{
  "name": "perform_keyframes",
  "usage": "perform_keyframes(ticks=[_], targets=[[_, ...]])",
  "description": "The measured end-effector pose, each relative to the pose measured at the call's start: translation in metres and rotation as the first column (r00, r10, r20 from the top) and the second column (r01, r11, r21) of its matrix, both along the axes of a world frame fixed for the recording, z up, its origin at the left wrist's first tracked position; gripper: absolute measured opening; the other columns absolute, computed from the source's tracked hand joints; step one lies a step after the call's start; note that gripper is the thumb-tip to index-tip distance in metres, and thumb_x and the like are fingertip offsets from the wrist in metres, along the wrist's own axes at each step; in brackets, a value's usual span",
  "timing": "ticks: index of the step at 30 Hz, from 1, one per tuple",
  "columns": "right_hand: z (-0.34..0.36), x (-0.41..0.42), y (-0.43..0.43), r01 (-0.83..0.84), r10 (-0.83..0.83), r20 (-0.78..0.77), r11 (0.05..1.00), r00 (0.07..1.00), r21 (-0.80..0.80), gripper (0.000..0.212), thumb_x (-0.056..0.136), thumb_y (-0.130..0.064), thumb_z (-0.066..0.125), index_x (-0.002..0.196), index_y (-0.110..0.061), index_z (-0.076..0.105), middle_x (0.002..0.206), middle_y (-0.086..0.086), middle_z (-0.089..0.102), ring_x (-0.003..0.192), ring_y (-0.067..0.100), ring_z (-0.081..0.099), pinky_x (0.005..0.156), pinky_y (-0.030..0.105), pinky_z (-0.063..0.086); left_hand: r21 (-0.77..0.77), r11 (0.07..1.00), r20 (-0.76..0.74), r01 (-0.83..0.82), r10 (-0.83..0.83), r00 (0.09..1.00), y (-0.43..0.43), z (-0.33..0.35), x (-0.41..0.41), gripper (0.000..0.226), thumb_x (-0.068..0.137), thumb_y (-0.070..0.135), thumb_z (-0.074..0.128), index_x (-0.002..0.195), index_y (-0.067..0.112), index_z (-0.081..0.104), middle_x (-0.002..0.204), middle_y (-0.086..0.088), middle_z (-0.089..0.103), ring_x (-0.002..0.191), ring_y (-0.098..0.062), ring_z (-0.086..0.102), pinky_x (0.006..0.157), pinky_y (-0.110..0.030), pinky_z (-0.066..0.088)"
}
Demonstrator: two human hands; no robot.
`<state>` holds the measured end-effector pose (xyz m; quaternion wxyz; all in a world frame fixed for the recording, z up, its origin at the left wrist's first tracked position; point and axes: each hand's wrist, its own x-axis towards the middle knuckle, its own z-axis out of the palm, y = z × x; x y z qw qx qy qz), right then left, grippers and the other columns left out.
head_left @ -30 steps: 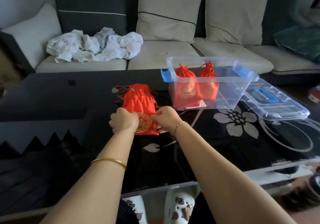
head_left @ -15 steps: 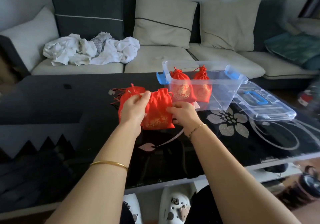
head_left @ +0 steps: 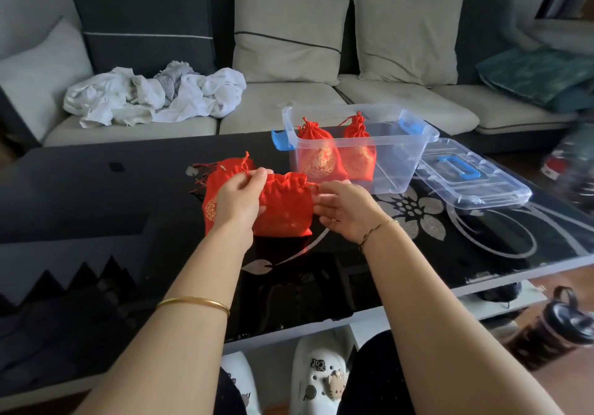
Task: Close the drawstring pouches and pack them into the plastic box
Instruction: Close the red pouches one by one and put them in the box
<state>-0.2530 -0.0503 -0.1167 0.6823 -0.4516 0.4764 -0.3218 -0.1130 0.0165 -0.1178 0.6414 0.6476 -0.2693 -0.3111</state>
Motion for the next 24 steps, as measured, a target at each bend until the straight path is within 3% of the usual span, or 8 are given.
perform_keyframes(ticks=[6,12,15,18,22,24], targets=[[0.001,-0.003,0.003,-0.056,0.056,0.0,0.997,0.998,-0.056,0.016,0.09,-0.007,0.059,0.074,-0.009,0.06,0.067,0.005,0.057,0.058,0.01,0.05,0.057,0.021,0.044,-0.002,1.0,-0.024,-0.03,0.03,0.999,0.001,0.002,0.002,0.016,0.091,0.038,0.058,0.083,0.031,0.069,0.105,0.003,0.066,0.101,-0.016,0.06,0.069,-0.027,0.049],[0.001,-0.008,0.004,0.041,-0.036,0.037,0.991,0.999,-0.129,0.013,0.086,0.0,0.062,0.075,-0.007,0.065,0.055,-0.001,0.064,0.058,0.008,0.053,0.058,0.02,0.049,0.001,0.994,-0.104,-0.107,0.107,0.989,0.006,0.01,0.011,0.014,0.09,0.034,0.059,0.089,0.028,0.072,0.107,0.003,0.065,0.097,-0.015,0.06,0.067,-0.025,0.05],[0.001,-0.009,0.004,0.081,-0.102,-0.069,0.965,0.992,-0.251,0.008,0.083,0.003,0.064,0.082,-0.004,0.067,0.066,0.004,0.062,0.06,0.01,0.055,0.061,0.02,0.052,0.021,0.99,-0.068,-0.137,0.138,0.988,0.007,0.007,0.018,0.018,0.093,0.031,0.056,0.084,0.025,0.07,0.091,0.003,0.064,0.082,-0.011,0.059,0.071,-0.028,0.052],[0.0,-0.008,0.002,0.089,-0.184,-0.198,0.907,0.963,-0.412,0.017,0.079,0.002,0.068,0.072,-0.014,0.066,0.07,0.003,0.063,0.064,0.013,0.058,0.067,0.023,0.055,0.035,0.986,0.011,-0.165,0.164,0.986,0.008,0.003,0.023,0.025,0.095,0.029,0.052,0.077,0.025,0.067,0.073,0.003,0.057,0.064,-0.009,0.049,0.063,-0.027,0.045],[-0.003,-0.003,0.0,0.03,-0.236,-0.297,0.825,0.925,-0.564,0.022,0.078,-0.004,0.071,0.067,-0.022,0.064,0.077,0.0,0.066,0.074,0.015,0.061,0.075,0.029,0.054,0.044,0.981,0.077,-0.188,0.184,0.98,0.008,0.002,0.029,0.026,0.095,0.026,0.052,0.076,0.021,0.068,0.069,0.004,0.053,0.061,-0.009,0.044,0.063,-0.028,0.04],[-0.005,-0.001,-0.001,0.018,-0.279,-0.321,0.779,0.905,-0.627,0.016,0.079,-0.004,0.068,0.072,-0.018,0.064,0.083,0.001,0.065,0.079,0.016,0.06,0.074,0.027,0.052,0.044,0.984,0.055,-0.173,0.171,0.984,0.008,0.003,0.029,0.027,0.096,0.028,0.051,0.081,0.016,0.069,0.067,0.003,0.054,0.057,-0.008,0.044,0.055,-0.024,0.037]])
